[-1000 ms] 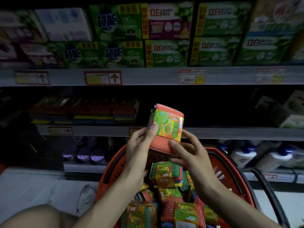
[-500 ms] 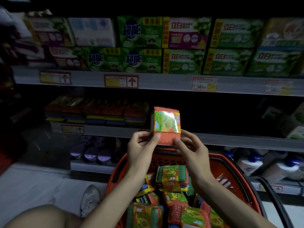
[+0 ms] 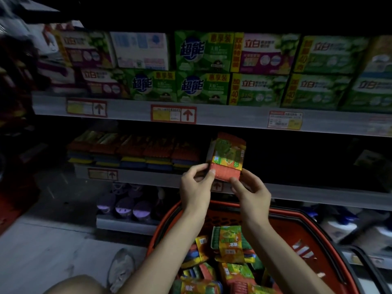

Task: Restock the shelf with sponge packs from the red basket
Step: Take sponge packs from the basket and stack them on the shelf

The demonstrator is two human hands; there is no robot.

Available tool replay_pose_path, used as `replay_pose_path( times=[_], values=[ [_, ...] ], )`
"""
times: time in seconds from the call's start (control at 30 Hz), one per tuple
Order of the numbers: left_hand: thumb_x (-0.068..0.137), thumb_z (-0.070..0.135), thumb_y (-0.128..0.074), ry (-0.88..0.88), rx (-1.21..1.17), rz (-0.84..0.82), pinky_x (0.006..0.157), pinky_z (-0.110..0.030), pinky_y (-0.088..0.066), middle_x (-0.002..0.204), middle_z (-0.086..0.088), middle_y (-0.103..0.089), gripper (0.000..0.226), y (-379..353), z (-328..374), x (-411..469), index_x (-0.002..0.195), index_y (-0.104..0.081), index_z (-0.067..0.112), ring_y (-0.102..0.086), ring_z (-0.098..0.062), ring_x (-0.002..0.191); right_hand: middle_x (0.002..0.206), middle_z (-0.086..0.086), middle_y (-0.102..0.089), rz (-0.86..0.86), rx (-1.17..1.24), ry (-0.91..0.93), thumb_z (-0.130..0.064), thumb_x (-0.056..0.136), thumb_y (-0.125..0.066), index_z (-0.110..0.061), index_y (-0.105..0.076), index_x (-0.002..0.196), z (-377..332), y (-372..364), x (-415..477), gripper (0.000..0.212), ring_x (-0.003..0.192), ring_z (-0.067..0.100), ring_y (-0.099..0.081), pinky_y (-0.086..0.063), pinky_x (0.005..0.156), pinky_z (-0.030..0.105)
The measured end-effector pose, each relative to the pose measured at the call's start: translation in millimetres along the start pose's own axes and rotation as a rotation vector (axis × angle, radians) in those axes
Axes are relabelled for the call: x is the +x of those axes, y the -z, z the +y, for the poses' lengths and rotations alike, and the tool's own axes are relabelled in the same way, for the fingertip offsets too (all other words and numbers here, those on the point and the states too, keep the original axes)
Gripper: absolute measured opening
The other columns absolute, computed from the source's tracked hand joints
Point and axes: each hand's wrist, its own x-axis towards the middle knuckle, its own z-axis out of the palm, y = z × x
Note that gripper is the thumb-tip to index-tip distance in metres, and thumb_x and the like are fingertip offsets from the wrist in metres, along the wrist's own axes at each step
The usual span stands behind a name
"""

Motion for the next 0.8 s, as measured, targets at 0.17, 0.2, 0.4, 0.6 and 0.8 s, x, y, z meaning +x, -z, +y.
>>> replay_pose_path(
  times=[0.17, 0.2, 0.4, 0.6, 0.8],
  values=[
    [0.097, 0.028, -0.069, 0.004, 0.036, 0.001, 0.066, -0.005, -0.045, 0.099, 0.012, -0.072, 0.027, -4.5, -4.8, 9.6, 0.124, -0.071, 0.026, -0.063, 0.008, 0.084, 0.107, -0.019, -0.066, 0.042, -0.056, 0.04, -0.015, 0.093, -0.073, -0.015, -0.065, 0.131, 7.7, -11.0, 5.4, 0.039, 0.097, -0.013, -0.062, -0.053, 0.092, 0.016],
    [0.098, 0.028, -0.067, 0.011, 0.041, 0.003, 0.067, -0.007, -0.045, 0.099, 0.011, -0.071, 0.029, -5.5, -6.7, 11.8, 0.127, -0.07, 0.026, -0.061, 0.009, 0.083, 0.109, -0.015, -0.067, 0.042, -0.063, 0.042, -0.016, 0.094, -0.073, -0.015, -0.065, 0.133, 9.3, -12.8, 6.4, 0.04, 0.101, -0.009, -0.063, -0.052, 0.095, 0.018],
    [0.101, 0.016, -0.058, 0.055, 0.035, 0.012, 0.056, -0.001, -0.039, 0.092, 0.021, -0.059, 0.037, -9.5, -13.0, 23.3, 0.138, -0.062, 0.02, -0.058, 0.017, 0.066, 0.115, -0.015, -0.063, -0.019, -0.138, 0.038, -0.006, 0.095, -0.069, -0.014, -0.059, 0.141, 12.2, -17.0, 11.1, 0.048, 0.104, -0.007, -0.061, -0.047, 0.082, 0.002],
    [0.101, 0.014, -0.056, 0.069, 0.074, 0.023, 0.06, -0.013, -0.041, 0.103, 0.005, -0.069, 0.042, -9.8, -8.2, 26.1, 0.143, -0.058, 0.015, -0.06, 0.001, 0.077, 0.121, -0.012, -0.063, -0.095, -0.208, 0.043, -0.003, 0.096, -0.065, -0.015, -0.056, 0.142, 5.6, -19.5, 17.9, 0.049, 0.094, -0.019, -0.06, -0.046, 0.073, 0.0],
    [0.099, 0.011, -0.057, 0.072, 0.073, 0.015, 0.045, -0.009, -0.032, 0.075, 0.004, -0.061, 0.024, -12.3, -10.0, 30.0, 0.116, -0.073, 0.013, -0.046, -0.003, 0.058, 0.104, -0.027, -0.06, -0.128, -0.255, 0.041, 0.002, 0.094, -0.061, -0.023, -0.059, 0.133, 0.1, -17.9, 20.1, 0.046, 0.105, -0.01, -0.058, -0.053, 0.08, 0.025]
  ],
)
